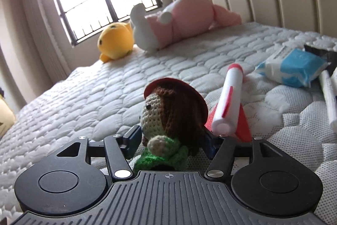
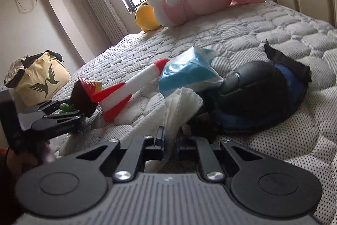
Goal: Organize soft objects
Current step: 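Release the doll onto the bed and grasp the foam rocket with the left tool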
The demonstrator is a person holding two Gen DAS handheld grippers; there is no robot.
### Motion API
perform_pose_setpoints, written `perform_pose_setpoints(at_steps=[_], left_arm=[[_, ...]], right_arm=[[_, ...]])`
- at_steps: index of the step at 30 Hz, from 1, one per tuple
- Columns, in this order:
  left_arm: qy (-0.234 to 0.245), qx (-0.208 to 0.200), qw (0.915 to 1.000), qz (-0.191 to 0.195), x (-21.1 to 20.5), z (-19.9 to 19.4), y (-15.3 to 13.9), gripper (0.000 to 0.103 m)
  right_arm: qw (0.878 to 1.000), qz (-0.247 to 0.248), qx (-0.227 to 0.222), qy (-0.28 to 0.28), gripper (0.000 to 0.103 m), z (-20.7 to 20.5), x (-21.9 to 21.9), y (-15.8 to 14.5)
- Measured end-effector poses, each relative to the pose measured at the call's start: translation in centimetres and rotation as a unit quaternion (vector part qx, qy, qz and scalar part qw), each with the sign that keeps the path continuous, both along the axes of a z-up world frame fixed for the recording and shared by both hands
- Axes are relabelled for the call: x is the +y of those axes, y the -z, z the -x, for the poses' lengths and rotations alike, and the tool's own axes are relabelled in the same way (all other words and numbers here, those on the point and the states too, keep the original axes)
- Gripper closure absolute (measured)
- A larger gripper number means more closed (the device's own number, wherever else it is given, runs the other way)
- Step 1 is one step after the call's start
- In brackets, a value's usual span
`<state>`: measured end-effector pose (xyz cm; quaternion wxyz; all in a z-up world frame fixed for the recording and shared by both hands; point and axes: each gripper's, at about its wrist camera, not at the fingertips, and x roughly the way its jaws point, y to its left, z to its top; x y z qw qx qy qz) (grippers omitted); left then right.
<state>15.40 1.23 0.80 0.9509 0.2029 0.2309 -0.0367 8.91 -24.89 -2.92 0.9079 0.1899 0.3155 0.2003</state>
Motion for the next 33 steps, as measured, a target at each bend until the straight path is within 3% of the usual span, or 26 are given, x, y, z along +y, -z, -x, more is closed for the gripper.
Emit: perform_pose_setpoints(at_steps=[2,5,8,10,12,15,20,21,22,23,25,29,31,32,33], left_arm=[[-0.003,-0.024,0.9995,-0.017,-0.4,0.4,-0.6,0.005],[-0.018,-0.078,0.9965,-0.021,-0.9,2.1,-3.0,0.005],[0.026,-0.092,0.9952,0.022,-2.0,3.0,-5.3,0.002],[0.076,-0.058,0.9952,0.023,-4.1,2.4,-5.5,0.002],[0.103,-0.026,0.9943,-0.013,-6.8,1.0,-4.3,0.002],[0.111,0.013,0.9923,-0.053,-9.5,-1.7,-1.5,0.002],[0.102,0.038,0.9931,-0.042,-10.0,-4.1,1.4,0.002],[0.103,0.041,0.9933,-0.034,-9.8,-4.2,1.7,0.006],[0.105,0.048,0.993,-0.025,-9.5,-4.3,1.8,0.016],[0.103,0.054,0.993,-0.02,-9.2,-4.1,1.7,0.051],[0.094,0.051,0.9942,-0.013,-8.5,-3.4,1.1,0.063],[0.096,0.053,0.9931,0.042,-7.1,-0.8,-1.0,0.07],[0.105,0.049,0.9917,0.055,-7.0,1.0,-1.7,0.07],[0.11,0.047,0.9911,0.058,-7.0,1.8,-1.8,0.07],[0.114,0.048,0.9905,0.06,-7.0,2.3,-1.8,0.07]], right_arm=[[1.0,-0.015,0.002,-0.004,0.092,-0.2,-0.4,0.5],[0.999,-0.042,0.006,-0.008,0.092,-0.6,-1.1,1.1],[0.998,-0.06,0.008,-0.011,0.092,-0.9,-1.4,1.4],[0.998,-0.065,0.007,-0.013,0.092,-0.9,-1.5,1.6],[0.997,-0.071,0.007,-0.015,0.092,-0.9,-1.6,1.7],[0.996,-0.082,0.008,-0.018,0.092,-0.9,-1.9,1.9],[0.996,-0.09,0.01,-0.022,0.092,-1.1,-2.2,2.2],[0.995,-0.093,0.013,-0.022,0.092,-1.2,-2.3,2.2],[0.995,-0.095,0.016,-0.022,0.091,-1.3,-2.3,2.2],[0.995,-0.098,0.019,-0.022,0.091,-1.4,-2.4,2.1],[0.994,-0.1,0.025,-0.021,0.087,-1.7,-2.3,1.9],[0.996,-0.084,0.016,-0.015,0.081,-1.7,-1.7,1.1],[0.997,-0.076,0.011,-0.011,0.087,-1.7,-1.5,0.7],[0.997,-0.072,0.009,-0.009,0.096,-1.7,-1.3,0.5],[0.998,-0.067,0.006,-0.008,0.096,-1.7,-1.2,0.3]])
